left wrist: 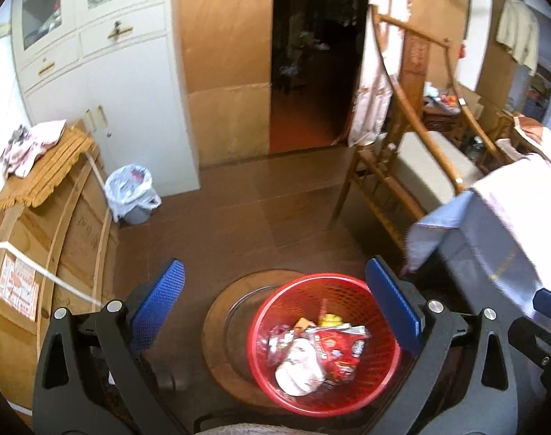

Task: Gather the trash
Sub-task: 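Move both open tools from the basket back over the table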

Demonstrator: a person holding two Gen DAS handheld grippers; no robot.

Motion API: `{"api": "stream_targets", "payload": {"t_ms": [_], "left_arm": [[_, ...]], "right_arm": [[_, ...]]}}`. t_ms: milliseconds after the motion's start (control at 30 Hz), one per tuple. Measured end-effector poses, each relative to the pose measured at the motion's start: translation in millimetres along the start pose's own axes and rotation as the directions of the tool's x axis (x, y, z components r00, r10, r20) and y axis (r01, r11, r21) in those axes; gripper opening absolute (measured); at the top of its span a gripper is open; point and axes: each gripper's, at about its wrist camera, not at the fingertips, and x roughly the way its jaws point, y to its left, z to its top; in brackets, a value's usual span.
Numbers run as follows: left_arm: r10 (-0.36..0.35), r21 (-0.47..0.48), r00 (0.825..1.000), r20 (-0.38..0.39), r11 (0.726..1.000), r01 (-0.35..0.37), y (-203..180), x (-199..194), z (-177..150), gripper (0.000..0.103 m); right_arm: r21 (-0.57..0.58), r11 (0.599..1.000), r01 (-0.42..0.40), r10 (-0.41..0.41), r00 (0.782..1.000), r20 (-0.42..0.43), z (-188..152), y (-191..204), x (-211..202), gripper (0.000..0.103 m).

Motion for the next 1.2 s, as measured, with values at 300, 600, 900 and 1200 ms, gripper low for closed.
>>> {"api": "stream_targets", "payload": {"t_ms": [300, 600, 900, 1200], "left_arm": [[-0.153, 0.115, 0.983, 0.099, 0.983, 0.142, -45.5, -67.6, -7.1, 0.096], [-0.289, 0.32, 0.945, 0.156, 0.92, 0.228, -111.8, -138.4, -38.6, 0.096], [-0.377, 0.499, 0.919, 0.113, 0.821, 0.276, -181.5, -168.9, -81.8, 0.096], [-0.431, 0.61, 0.901, -0.045, 0.703, 0.366, -247.7, -144.5, -108.6, 0.096]], "right_arm": [[0.067, 0.996, 0.067, -0.078, 0.979, 0.188, -38.7, -22.8, -86.8, 0.078], [0.236, 0.965, 0.112, -0.193, 0.914, 0.357, -107.6, -74.6, -174.7, 0.085], [0.428, 0.899, 0.092, -0.295, 0.849, 0.438, -175.0, -133.2, -228.1, 0.09], [0.621, 0.762, 0.185, -0.488, 0.794, 0.362, -223.4, -206.7, -242.3, 0.094]]}}
